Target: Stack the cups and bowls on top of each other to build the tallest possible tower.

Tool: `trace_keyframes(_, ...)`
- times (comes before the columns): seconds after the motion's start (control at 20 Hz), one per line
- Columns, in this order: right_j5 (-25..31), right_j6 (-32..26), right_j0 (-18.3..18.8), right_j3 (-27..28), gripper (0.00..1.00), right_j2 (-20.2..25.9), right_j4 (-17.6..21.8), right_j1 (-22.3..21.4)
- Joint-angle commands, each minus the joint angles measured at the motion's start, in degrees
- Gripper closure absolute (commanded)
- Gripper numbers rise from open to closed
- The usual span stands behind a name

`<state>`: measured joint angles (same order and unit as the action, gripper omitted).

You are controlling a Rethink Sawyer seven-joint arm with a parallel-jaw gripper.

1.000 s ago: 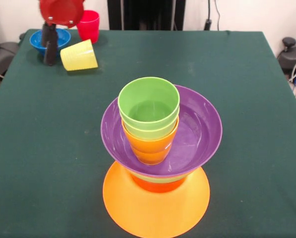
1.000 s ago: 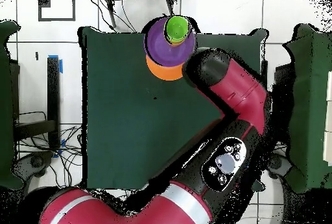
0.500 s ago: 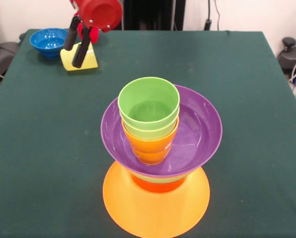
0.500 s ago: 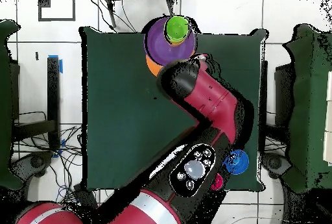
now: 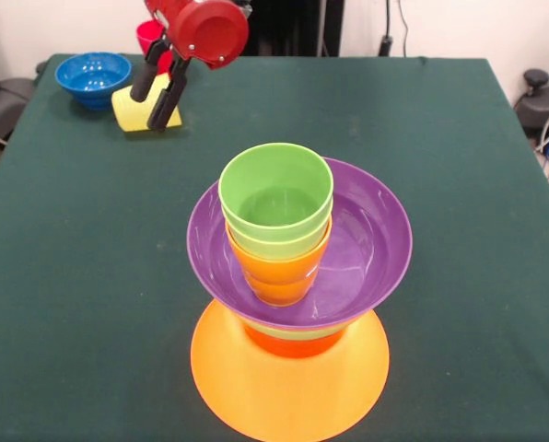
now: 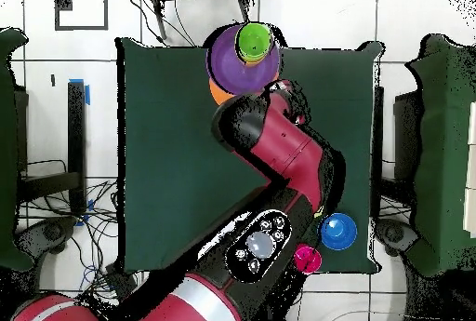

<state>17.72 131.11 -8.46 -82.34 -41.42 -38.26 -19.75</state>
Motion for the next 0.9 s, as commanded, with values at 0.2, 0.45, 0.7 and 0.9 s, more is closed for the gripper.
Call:
trace_keyframes(0.2,0.6,18.9,-4.4,-6.0,0.00,4.2,-3.2,6.6)
trace_keyframes(0.45,1.2,20.5,-5.6,-7.7,0.00,4.8,-4.2,6.2)
trace_keyframes(0.7,0.9,22.1,-6.6,-9.6,0.00,5.8,-4.3,5.7)
trace_keyframes(0.9,1.3,23.8,-7.8,-9.8,0.00,4.9,-4.3,6.4)
